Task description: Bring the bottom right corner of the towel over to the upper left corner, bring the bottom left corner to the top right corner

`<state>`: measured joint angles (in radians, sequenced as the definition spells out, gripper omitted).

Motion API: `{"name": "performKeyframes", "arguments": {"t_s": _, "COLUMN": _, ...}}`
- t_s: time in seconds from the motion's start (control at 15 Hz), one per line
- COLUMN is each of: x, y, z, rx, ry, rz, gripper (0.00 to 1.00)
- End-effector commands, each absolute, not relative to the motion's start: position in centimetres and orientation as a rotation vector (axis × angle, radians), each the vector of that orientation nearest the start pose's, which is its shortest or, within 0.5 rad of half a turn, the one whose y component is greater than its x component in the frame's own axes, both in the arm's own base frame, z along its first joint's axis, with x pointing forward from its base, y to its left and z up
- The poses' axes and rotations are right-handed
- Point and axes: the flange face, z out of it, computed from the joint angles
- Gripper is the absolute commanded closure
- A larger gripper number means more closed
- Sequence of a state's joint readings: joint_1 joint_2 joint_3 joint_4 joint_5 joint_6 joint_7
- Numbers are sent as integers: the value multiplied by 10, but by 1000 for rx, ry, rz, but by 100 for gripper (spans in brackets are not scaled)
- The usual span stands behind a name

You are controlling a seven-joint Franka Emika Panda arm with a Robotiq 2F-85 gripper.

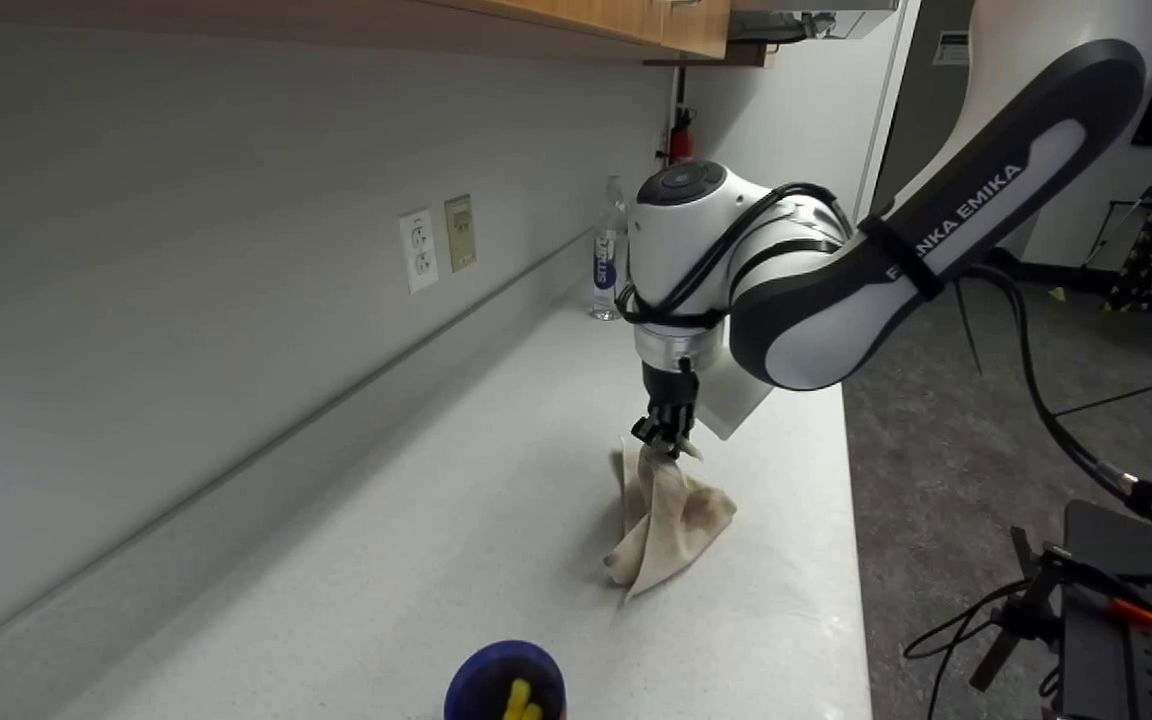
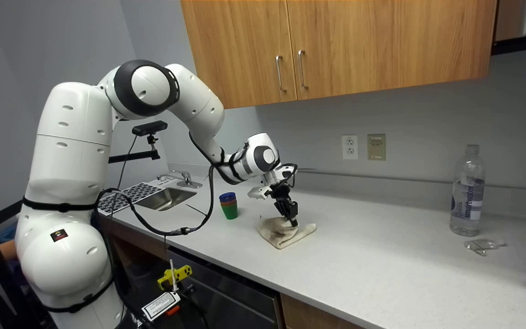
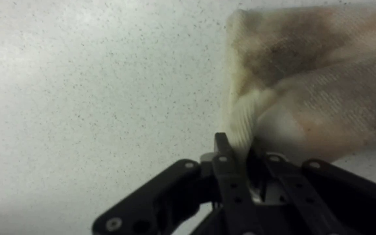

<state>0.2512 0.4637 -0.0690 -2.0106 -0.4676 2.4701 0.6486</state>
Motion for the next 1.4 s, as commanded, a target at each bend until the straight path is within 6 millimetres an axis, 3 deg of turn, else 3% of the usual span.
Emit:
{"name": "performKeyframes", "arguments": {"t_s": 0.0, "x": 606, "y": 115, "z": 223, "rx": -3426, "ry": 217, "rz": -281, "gripper": 49}}
{"name": "performKeyframes", "arguments": {"t_s": 0.47, "x": 595, "y": 124, "z": 238, "rx": -3395, "ry": 212, "rz": -297, "gripper": 0}}
{"name": "performKeyframes", "arguments": {"t_s": 1.0, "x": 541, "y": 117, "z": 280, "rx": -3296, "ry": 28, "rz": -153, "gripper": 0}}
{"name": "performKeyframes", "arguments": {"t_s": 1.33, "x": 503, "y": 112, "z": 321, "rx": -3193, "ry": -162, "rz": -214, "gripper": 0}}
